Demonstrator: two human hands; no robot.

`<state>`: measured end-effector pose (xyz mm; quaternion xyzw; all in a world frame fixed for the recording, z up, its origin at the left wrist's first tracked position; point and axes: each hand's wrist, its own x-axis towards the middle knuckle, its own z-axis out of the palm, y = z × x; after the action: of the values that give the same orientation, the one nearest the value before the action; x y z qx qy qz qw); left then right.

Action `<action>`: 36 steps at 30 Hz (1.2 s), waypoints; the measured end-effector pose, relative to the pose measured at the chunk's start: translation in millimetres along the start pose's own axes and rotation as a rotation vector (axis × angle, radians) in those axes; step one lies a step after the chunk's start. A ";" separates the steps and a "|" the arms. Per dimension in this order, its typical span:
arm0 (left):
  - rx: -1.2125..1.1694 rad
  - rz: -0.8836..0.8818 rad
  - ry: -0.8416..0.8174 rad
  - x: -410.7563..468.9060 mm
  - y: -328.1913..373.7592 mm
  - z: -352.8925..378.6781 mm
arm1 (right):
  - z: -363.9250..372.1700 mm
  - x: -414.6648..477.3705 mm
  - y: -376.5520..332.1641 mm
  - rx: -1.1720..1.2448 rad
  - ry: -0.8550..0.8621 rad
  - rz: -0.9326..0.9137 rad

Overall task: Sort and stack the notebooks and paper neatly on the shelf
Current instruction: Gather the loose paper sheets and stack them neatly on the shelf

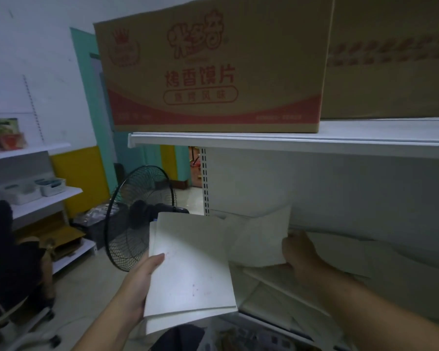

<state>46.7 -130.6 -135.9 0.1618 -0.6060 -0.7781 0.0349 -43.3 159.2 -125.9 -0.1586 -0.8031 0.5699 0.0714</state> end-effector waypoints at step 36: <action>0.089 -0.091 -0.770 -129.8 -86.5 388.5 | -338.8 -83.3 106.0 0.502 -0.106 0.024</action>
<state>67.5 286.6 -108.4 -0.1139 -0.6002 -0.7555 -0.2367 153.5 465.5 -104.4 -0.1154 -0.6373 0.7596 0.0593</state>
